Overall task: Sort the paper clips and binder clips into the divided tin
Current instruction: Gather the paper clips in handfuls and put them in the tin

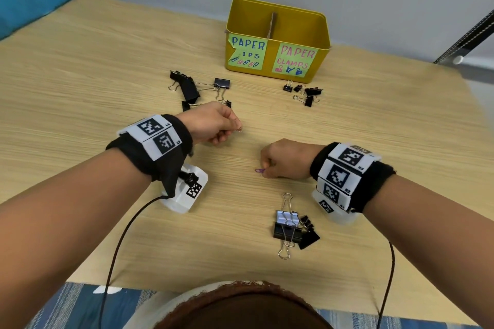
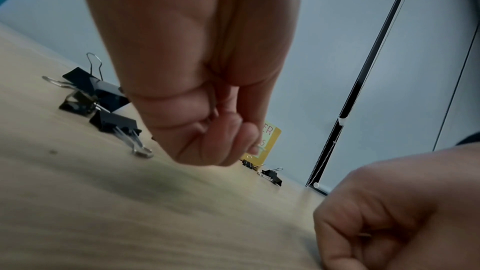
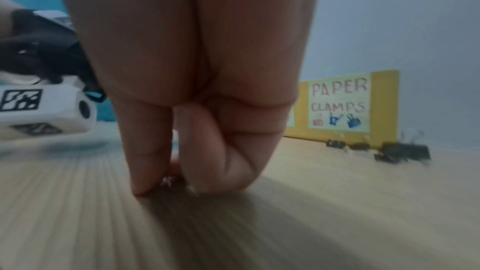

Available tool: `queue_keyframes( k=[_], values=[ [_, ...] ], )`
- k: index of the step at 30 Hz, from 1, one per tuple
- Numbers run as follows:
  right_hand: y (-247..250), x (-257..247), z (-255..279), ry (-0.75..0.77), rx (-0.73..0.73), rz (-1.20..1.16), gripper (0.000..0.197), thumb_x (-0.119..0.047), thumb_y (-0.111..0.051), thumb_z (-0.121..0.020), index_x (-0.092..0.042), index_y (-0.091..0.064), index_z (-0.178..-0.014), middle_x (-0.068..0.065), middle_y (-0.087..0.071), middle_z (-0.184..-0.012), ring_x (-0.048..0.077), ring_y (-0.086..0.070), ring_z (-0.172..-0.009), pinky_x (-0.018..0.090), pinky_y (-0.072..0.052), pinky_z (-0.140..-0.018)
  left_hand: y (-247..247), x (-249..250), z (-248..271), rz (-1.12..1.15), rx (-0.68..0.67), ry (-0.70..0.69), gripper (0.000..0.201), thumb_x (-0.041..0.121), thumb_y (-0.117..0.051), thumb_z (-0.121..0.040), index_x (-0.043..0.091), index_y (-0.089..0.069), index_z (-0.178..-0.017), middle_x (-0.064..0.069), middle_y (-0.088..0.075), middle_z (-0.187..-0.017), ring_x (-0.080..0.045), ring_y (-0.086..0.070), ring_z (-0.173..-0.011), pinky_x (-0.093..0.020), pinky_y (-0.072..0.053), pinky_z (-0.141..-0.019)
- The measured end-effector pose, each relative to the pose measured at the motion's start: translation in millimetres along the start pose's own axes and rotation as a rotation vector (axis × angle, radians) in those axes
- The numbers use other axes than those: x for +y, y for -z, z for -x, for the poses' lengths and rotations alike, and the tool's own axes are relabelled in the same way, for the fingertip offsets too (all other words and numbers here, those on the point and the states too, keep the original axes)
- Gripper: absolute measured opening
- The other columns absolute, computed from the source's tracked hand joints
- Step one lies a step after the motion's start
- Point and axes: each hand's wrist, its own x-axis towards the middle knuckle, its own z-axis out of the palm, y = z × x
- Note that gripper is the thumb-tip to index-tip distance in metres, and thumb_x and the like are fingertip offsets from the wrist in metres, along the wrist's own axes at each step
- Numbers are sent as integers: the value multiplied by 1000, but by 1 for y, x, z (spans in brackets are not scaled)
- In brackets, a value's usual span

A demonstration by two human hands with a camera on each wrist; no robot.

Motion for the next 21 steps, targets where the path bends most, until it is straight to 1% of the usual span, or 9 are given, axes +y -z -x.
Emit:
queue_keyframes(
  k=[3, 7, 8, 10, 11, 12, 15, 18, 21],
  values=[
    [1, -3, -1, -1, -59, 117, 14, -23, -41, -96, -11, -44, -91, 3, -48, -87, 19, -43, -85, 26, -35, -68, 4, 0, -3, -15, 10, -10, 22, 7, -47, -94, 14, -54, -73, -2, -44, -56, 1, -43, -31, -12, -34, -34],
    [7, 8, -3, 15, -3, -32, 29, -24, -31, -99, -6, -54, -96, 7, -53, -93, 19, -47, -85, 26, -36, -76, 10, 0, -5, -20, 17, -17, 22, 7, -47, -94, 13, -54, -74, -2, -43, -56, 1, -43, -30, -12, -34, -33],
    [11, 12, -3, 29, 31, -108, 29, -24, -30, -99, -8, -53, -91, 4, -53, -87, 18, -47, -80, 23, -37, -73, 11, 0, -5, -17, 16, -17, 22, 7, -46, -94, 13, -54, -74, -2, -43, -57, 1, -43, -30, -12, -34, -33],
    [19, 19, -6, 8, 116, -375, 30, -26, -31, -99, -16, -50, -78, -3, -46, -69, 13, -43, -60, 16, -38, -50, 14, 0, -7, -9, 11, -16, 22, 7, -46, -94, 13, -54, -75, -2, -43, -57, 0, -43, -32, -12, -34, -33],
    [26, 22, -7, -24, 157, -566, 31, -27, -33, -98, -18, -48, -72, -6, -41, -62, 11, -37, -51, 17, -33, -39, 16, 4, -8, -5, 9, -17, 22, 8, -47, -94, 12, -55, -75, -2, -43, -58, 0, -44, -33, -13, -35, -34],
    [35, 25, -10, -45, 199, -759, 33, -28, -34, -97, -20, -46, -67, -7, -37, -56, 10, -31, -45, 17, -27, -34, 20, 8, -10, -1, 11, -20, 21, 9, -47, -94, 12, -56, -75, -2, -44, -58, -2, -44, -35, -14, -35, -35],
    [76, 31, -22, -4, 371, -1141, 36, -27, -38, -97, -20, -42, -61, -7, -33, -47, 6, -22, -35, 11, -17, -34, 37, 39, -21, 40, 87, -76, 19, 9, -50, -93, 11, -59, -77, -1, -47, -58, -4, -45, -40, -16, -37, -38],
    [127, 32, -36, 79, 498, -1283, 30, -14, -37, -97, -12, -49, -70, 0, -39, -57, 4, -26, -34, 11, -18, -31, 55, 84, -36, 141, 251, -184, 19, 7, -52, -92, 8, -60, -74, -1, -49, -57, -4, -45, -38, -15, -39, -38],
    [166, 29, -57, 54, 602, -1362, 29, -2, -37, -95, -10, -53, -72, 2, -39, -59, 3, -30, -30, 10, -22, -32, 68, 117, -60, 191, 401, -236, 25, 2, -56, -88, 8, -57, -64, 3, -51, -39, -7, -46, -36, -15, -40, -35]
  ],
)
